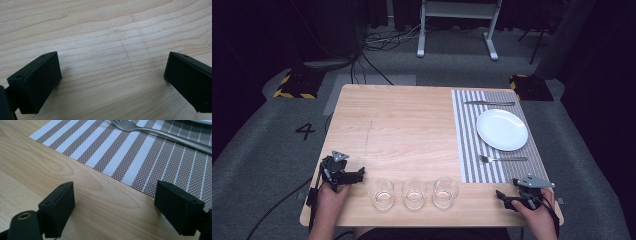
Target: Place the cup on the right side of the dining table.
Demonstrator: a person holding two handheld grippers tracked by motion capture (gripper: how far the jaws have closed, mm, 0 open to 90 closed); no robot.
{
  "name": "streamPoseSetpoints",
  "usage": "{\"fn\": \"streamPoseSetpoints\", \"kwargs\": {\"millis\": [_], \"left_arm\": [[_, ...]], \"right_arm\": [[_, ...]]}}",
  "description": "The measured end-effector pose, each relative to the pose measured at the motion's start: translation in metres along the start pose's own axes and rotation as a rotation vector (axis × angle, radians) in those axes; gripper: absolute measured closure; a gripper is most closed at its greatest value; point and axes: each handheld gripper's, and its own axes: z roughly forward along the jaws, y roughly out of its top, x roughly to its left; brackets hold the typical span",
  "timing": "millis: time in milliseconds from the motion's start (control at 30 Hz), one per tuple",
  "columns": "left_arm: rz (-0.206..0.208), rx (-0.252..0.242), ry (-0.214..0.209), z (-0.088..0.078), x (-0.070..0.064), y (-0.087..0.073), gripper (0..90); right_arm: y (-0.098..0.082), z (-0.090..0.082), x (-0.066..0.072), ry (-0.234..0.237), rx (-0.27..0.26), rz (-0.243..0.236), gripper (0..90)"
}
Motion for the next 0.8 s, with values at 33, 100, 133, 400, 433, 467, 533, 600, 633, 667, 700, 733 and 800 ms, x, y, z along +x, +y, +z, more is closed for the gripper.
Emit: {"fn": "streamPoseSetpoints", "kwargs": {"millis": [33,100,133,400,433,467,533,600,633,667,700,733,800], "left_arm": [[0.000,0.000,0.000,0.000,0.000,0.000,1.1],[0.000,-0.001,0.002,0.000,0.000,0.000,1.1],[0.000,0.000,0.002,0.000,0.000,0.000,1.1],[0.000,0.000,0.002,0.000,0.000,0.000,1.1],[0.000,0.000,0.002,0.000,0.000,0.000,1.1],[0.000,0.001,0.003,0.000,0.000,0.000,1.1],[0.000,0.001,0.003,0.000,0.000,0.000,1.1],[0.000,0.001,0.003,0.000,0.000,0.000,1.1],[0.000,0.001,0.003,0.000,0.000,0.000,1.1],[0.000,0.001,0.003,0.000,0.000,0.000,1.1],[0.000,0.001,0.003,0.000,0.000,0.000,1.1],[0.000,0.000,0.002,0.000,0.000,0.000,1.1],[0.000,0.001,0.003,0.000,0.000,0.000,1.1]], "right_arm": [[0.000,0.000,0.000,0.000,0.000,0.000,17.3],[0.000,0.000,0.000,0.000,0.000,0.007,18.1],[0.000,-0.001,0.000,-0.002,0.002,0.008,18.2],[0.005,-0.006,0.008,0.038,0.035,0.012,20.2],[0.007,-0.007,0.009,0.043,0.038,0.014,20.2],[0.009,-0.010,0.011,0.045,0.036,0.013,20.4],[0.012,-0.013,0.014,0.045,0.033,0.010,20.5],[0.017,-0.018,0.016,0.047,0.032,0.017,20.6],[0.019,-0.020,0.018,0.051,0.032,0.020,20.6],[0.022,-0.023,0.019,0.054,0.027,0.020,20.7],[0.024,-0.025,0.020,0.057,0.026,0.021,20.8],[0.027,-0.027,0.021,0.059,0.019,0.022,21.0],[0.031,-0.031,0.024,0.063,0.016,0.014,21.2]]}}
